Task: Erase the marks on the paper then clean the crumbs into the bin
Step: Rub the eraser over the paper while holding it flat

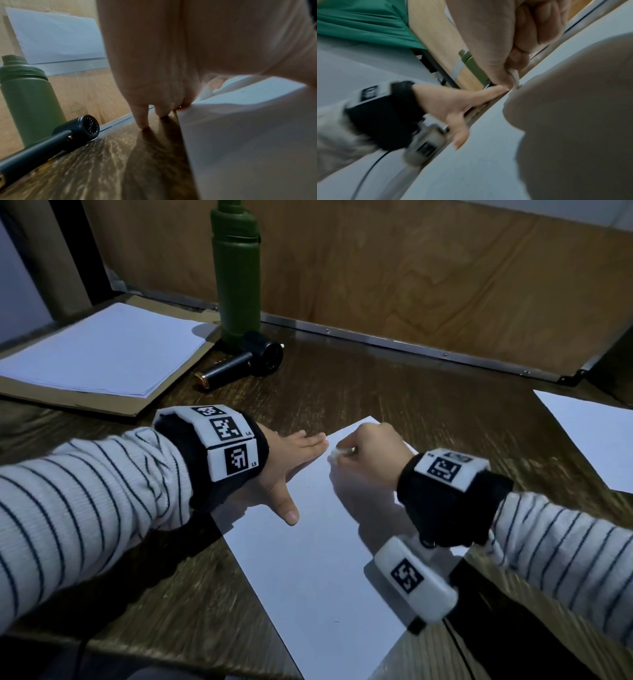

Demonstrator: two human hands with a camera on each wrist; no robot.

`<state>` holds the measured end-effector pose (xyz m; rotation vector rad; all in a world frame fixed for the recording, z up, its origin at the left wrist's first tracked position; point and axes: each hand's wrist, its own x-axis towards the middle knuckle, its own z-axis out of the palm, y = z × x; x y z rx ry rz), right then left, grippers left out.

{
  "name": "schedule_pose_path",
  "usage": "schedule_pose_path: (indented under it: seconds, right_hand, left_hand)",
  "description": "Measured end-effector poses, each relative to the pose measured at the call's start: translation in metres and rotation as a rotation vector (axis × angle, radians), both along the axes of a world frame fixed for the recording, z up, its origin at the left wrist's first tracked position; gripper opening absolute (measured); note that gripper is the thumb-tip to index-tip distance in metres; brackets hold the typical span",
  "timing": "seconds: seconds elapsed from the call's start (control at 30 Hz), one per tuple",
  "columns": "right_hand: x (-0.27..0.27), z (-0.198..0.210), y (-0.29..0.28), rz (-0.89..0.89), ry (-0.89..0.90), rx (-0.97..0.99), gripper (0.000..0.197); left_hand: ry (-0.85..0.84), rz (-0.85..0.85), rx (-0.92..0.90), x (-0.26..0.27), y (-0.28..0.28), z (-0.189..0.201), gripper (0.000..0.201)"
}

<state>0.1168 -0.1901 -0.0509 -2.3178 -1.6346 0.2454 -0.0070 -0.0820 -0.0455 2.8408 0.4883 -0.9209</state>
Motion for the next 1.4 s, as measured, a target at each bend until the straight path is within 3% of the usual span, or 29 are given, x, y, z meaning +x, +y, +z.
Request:
schedule_pose_path:
  seconds: [0.13, 0.2, 0.37, 0.43, 0.6, 0.67, 0.87, 0.93, 1.17, 1.33, 1.4]
  right_hand:
    - [-0.043, -0.003, -0.025, 0.249, 0.071, -0.027, 0.037]
    - [-0.042, -0.003, -0.027, 0.28, 0.072, -0.061, 0.038]
    - [0.006, 0.005, 0.0, -0.021, -0.001, -0.016, 0.046]
    - [0.007, 0.004, -0.001, -0.033, -0.014, 0.003, 0.047]
    - [-0.036, -0.002, -0.04, 0.294, 0.09, -0.036, 0.031]
    - [-0.04, -0.002, -0.045, 0.341, 0.127, -0.082, 0.029]
    - [0.012, 0.0, -0.014, -0.029, 0.063, 0.017, 0.047]
    - [0.015, -0.004, -0.011, -0.068, 0.044, 0.053, 0.045]
    - [-0.031, 0.001, -0.048, 0.322, 0.155, -0.092, 0.03]
    - [0.007, 0.001, -0.016, 0.012, 0.039, 0.014, 0.05]
    - [0.012, 0.002, -0.012, -0.067, 0.02, 0.029, 0.049]
  left_hand:
    - [-0.016, -0.005, -0.005, -0.001, 0.001, -0.001, 0.128]
    - [-0.021, -0.002, -0.012, -0.002, 0.001, -0.002, 0.128]
    - [-0.02, 0.015, -0.009, -0.001, 0.003, -0.004, 0.131]
    - [-0.02, 0.011, 0.001, -0.001, 0.004, -0.006, 0.132]
    - [-0.018, 0.01, -0.019, 0.001, 0.005, -0.006, 0.132]
    - [0.0, 0.006, -0.015, 0.002, 0.005, -0.005, 0.133]
    - [-0.016, 0.025, -0.027, -0.001, 0.004, -0.004, 0.131]
    - [-0.011, 0.021, -0.017, 0.0, 0.003, -0.004, 0.131]
    - [-0.013, 0.013, -0.023, 0.0, 0.003, -0.004, 0.132]
    - [-0.017, 0.021, -0.021, -0.001, 0.002, -0.003, 0.131]
    - [-0.019, 0.022, -0.015, -0.001, 0.003, -0.004, 0.131]
